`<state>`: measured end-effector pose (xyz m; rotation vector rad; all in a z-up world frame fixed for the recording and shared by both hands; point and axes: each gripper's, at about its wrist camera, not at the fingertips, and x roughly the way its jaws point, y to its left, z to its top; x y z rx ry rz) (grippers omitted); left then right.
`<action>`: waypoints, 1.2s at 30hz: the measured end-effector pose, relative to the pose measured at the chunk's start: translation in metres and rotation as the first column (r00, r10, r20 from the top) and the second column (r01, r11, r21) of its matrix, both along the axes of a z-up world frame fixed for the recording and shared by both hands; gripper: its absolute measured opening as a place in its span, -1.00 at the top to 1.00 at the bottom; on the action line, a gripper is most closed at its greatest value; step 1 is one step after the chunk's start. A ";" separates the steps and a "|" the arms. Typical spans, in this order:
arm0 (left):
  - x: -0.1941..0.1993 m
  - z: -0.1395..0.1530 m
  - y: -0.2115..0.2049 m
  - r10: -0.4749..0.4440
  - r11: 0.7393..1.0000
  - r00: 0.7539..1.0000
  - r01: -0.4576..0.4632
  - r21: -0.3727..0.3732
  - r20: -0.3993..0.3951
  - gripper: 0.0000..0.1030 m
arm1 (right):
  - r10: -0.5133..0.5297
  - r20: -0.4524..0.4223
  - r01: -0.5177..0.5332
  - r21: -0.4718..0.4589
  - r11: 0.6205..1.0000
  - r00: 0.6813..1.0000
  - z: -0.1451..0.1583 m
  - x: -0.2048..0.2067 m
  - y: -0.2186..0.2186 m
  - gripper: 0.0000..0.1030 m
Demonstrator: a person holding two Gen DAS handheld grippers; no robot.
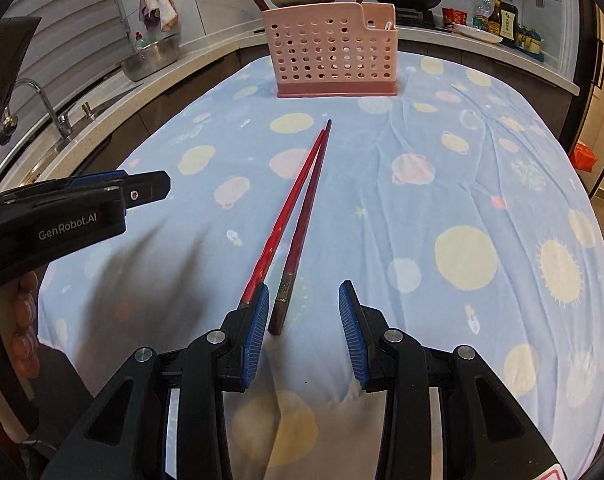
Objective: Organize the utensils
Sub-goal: 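Move both tools back toward the red chopsticks on the cloth, then grasp a red chopstick with the left tool while the right tool grasps a dark red one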
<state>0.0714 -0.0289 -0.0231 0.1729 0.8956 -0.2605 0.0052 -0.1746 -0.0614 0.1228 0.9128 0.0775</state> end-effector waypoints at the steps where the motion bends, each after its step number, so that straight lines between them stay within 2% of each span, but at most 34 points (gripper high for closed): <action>1: -0.002 -0.002 0.000 0.000 1.000 1.000 0.000 0.002 -0.006 0.11 | 0.003 -0.003 -0.003 -0.001 1.000 1.000 0.000 0.001 0.001 0.30; 12: -0.013 -0.012 -0.003 -0.010 1.000 0.999 0.011 0.012 -0.043 0.11 | 0.002 -0.016 -0.003 -0.020 1.000 1.000 -0.012 0.006 0.007 0.42; 15: -0.014 -0.014 -0.003 -0.010 1.000 0.999 0.011 0.013 -0.048 0.11 | 0.000 -0.016 -0.001 -0.033 0.999 1.000 -0.014 0.006 0.006 0.53; 20: -0.017 -0.016 -0.005 -0.019 1.000 0.998 0.020 0.013 -0.059 0.11 | -0.007 -0.011 0.006 -0.057 0.998 1.000 -0.016 0.003 0.001 0.85; 23: -0.022 -0.017 -0.009 -0.032 1.000 0.997 0.032 0.000 -0.069 0.10 | -0.032 -0.012 0.031 -0.049 0.998 0.999 -0.016 -0.001 -0.009 0.87; 27: -0.033 -0.018 -0.021 -0.075 0.997 0.994 0.073 -0.031 -0.082 -0.08 | -0.068 -0.018 0.067 -0.040 0.997 0.998 -0.016 -0.010 -0.026 0.87; 36: -0.046 -0.036 -0.057 -0.162 0.987 0.980 0.160 -0.020 -0.119 -0.08 | -0.119 -0.031 0.119 -0.003 0.993 0.992 -0.015 -0.024 -0.050 0.87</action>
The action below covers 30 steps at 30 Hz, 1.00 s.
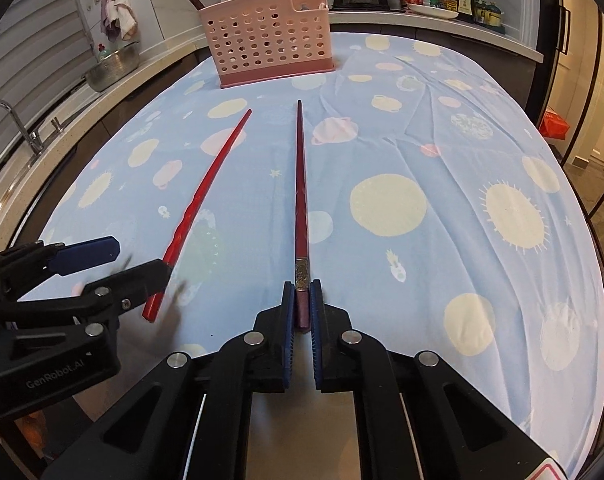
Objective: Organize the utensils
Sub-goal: 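Grasp a red chopstick with the left tool while the right tool grasps a dark red one, then lift both chopsticks and carry them above the pink holder with both tools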
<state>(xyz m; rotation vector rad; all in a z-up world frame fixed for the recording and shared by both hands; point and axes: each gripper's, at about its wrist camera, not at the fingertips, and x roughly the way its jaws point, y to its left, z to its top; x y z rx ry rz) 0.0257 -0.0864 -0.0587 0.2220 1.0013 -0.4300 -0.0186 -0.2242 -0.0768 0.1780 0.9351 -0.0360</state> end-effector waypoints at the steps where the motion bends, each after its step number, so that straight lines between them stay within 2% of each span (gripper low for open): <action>1: 0.000 -0.002 -0.001 -0.002 1.000 1.000 0.002 0.002 -0.003 -0.08 | -0.001 0.000 0.001 0.002 1.000 1.000 0.000 -0.001 0.000 0.87; 3: 0.001 -0.005 -0.001 -0.002 1.000 1.000 0.002 0.008 -0.008 -0.04 | 0.001 0.001 -0.001 0.004 1.000 1.000 0.000 -0.002 0.000 0.87; 10: -0.002 -0.011 -0.003 -0.013 1.000 1.000 0.013 0.028 -0.010 0.38 | 0.006 0.004 -0.006 0.006 1.000 1.000 -0.001 -0.003 -0.001 0.87; 12: -0.003 -0.011 -0.002 -0.014 1.000 1.000 0.014 0.028 -0.008 0.44 | 0.006 0.005 -0.006 0.006 1.000 1.000 -0.001 -0.004 -0.001 0.87; 16: -0.005 -0.010 -0.001 -0.025 0.999 1.000 0.025 0.026 -0.013 0.80 | 0.007 0.005 -0.007 0.010 1.000 1.000 0.000 -0.005 0.000 0.87; 17: -0.005 -0.010 0.000 -0.026 0.999 1.000 0.026 0.022 -0.017 0.84 | 0.007 0.005 -0.007 0.010 1.000 1.000 0.000 -0.004 0.000 0.87; 24: -0.009 0.001 0.007 -0.026 1.000 0.999 0.026 -0.010 -0.024 0.87 | 0.010 0.019 -0.010 0.014 1.000 1.000 0.009 -0.010 0.001 0.87; 30: -0.008 0.031 0.015 -0.009 0.999 0.999 0.011 -0.052 0.031 0.87 | 0.010 0.076 -0.012 0.019 1.000 0.997 0.035 -0.014 -0.001 0.87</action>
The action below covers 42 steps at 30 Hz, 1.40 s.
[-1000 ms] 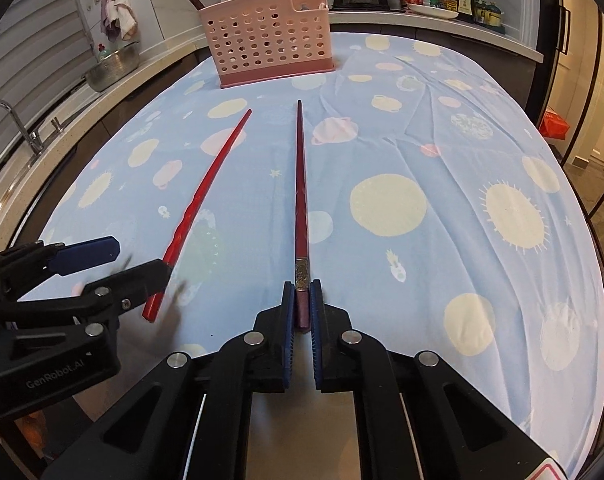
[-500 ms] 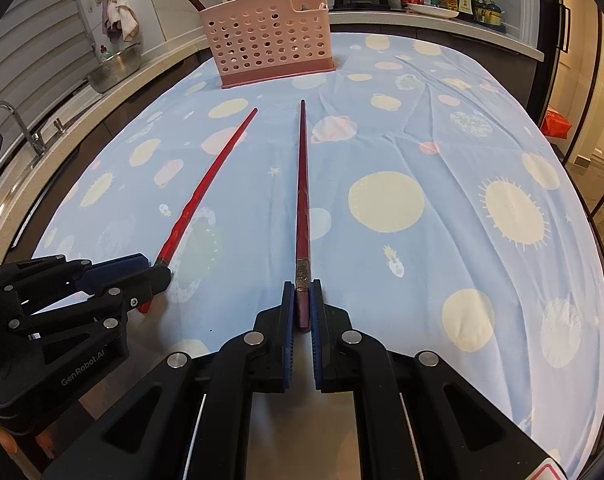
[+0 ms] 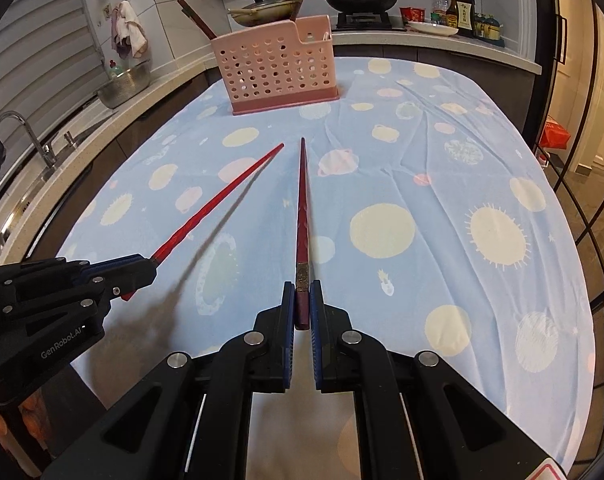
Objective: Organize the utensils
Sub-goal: 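Lift both chopsticks and carry them above the pink holder with both tools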
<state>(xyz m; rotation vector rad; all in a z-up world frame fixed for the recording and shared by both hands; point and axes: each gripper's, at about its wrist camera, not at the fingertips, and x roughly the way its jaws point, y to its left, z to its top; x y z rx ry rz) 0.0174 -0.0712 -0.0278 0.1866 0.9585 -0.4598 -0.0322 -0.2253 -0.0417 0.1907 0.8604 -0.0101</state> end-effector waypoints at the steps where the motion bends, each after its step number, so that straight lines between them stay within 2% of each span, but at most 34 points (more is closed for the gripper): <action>1: 0.001 0.007 0.002 0.004 1.000 1.000 -0.004 -0.007 0.015 0.86 | 0.001 0.013 -0.001 -0.001 1.000 1.000 0.006 0.000 -0.001 0.87; 8: 0.022 0.055 0.008 0.034 0.998 0.990 -0.028 -0.048 0.135 0.86 | 0.020 0.131 -0.017 -0.020 1.000 0.991 0.058 0.014 -0.006 0.86; 15: 0.053 0.101 0.012 0.068 0.995 0.968 -0.047 -0.093 0.242 0.87 | 0.038 0.248 -0.034 -0.021 0.999 0.968 0.109 0.047 -0.014 0.86; 24: 0.088 0.138 0.013 0.105 0.989 0.946 -0.066 -0.135 0.307 0.87 | 0.038 0.302 -0.032 -0.026 0.999 0.953 0.137 0.087 -0.018 0.87; 35: 0.113 0.164 0.008 0.111 0.988 0.928 -0.064 -0.143 0.355 0.87 | 0.045 0.328 -0.039 -0.025 0.999 0.944 0.158 0.113 -0.017 0.87; 42: 0.129 0.184 0.007 0.116 0.986 0.916 -0.058 -0.158 0.385 0.87 | 0.049 0.362 -0.050 -0.008 0.999 0.931 0.186 0.136 -0.023 0.87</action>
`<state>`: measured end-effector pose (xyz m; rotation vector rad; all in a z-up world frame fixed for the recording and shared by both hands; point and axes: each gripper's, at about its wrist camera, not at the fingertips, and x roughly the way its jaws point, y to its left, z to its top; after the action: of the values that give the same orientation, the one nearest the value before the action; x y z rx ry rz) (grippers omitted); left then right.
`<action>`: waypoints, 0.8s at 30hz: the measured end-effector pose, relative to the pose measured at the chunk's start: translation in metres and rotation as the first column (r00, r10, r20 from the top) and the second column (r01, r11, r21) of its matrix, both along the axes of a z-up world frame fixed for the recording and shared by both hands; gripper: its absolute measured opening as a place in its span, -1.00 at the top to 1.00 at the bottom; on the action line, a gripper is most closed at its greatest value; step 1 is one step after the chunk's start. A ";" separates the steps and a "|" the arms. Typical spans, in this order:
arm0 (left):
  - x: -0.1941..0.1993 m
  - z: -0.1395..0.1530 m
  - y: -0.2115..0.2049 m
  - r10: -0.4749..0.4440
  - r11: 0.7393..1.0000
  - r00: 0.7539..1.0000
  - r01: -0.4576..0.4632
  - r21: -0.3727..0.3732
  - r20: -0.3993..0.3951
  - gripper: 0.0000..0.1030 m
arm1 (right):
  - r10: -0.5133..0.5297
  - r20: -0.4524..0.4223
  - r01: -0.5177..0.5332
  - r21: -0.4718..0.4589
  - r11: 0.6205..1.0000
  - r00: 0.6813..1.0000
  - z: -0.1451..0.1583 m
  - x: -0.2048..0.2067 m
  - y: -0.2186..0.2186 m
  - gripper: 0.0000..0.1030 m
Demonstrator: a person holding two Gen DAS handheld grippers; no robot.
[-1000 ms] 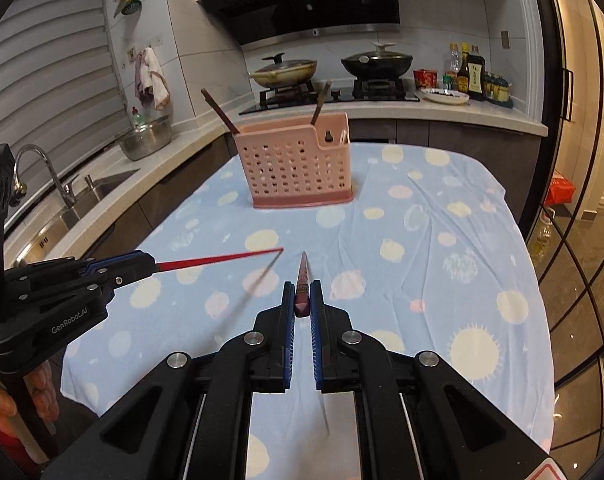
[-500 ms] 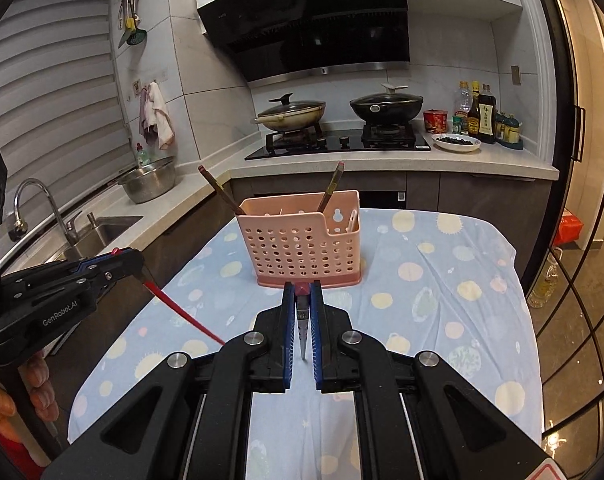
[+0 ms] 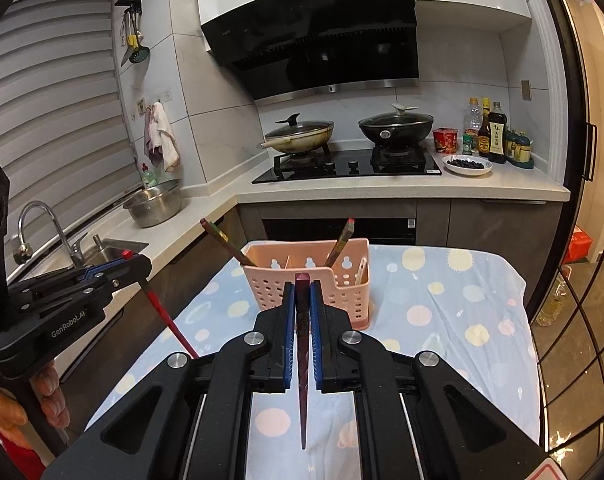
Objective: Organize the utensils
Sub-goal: 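Lift both chopsticks and carry them above the pink holder with both tools, then lower the chopsticks into the pink holder and open both tools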
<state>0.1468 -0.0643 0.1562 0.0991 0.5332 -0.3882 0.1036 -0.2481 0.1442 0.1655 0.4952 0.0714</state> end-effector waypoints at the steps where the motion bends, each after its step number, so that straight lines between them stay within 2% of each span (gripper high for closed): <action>1: 0.003 0.006 0.000 0.000 1.000 1.000 0.000 -0.006 0.008 0.87 | 0.000 0.009 0.000 -0.002 1.000 1.000 0.006 0.004 -0.001 0.86; 15: 0.061 0.095 -0.011 0.004 0.997 0.992 0.006 -0.074 0.128 0.87 | -0.025 0.129 0.022 0.026 0.999 0.991 0.090 0.082 -0.010 0.87; 24: 0.111 0.121 -0.017 0.034 0.996 0.986 -0.020 -0.090 0.161 0.87 | -0.057 0.149 0.052 0.037 0.998 0.987 0.109 0.137 -0.013 0.87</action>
<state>0.2576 -0.0810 0.2769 0.0378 0.3561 -0.3731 0.2410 -0.2612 0.2527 0.2046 0.3397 0.0386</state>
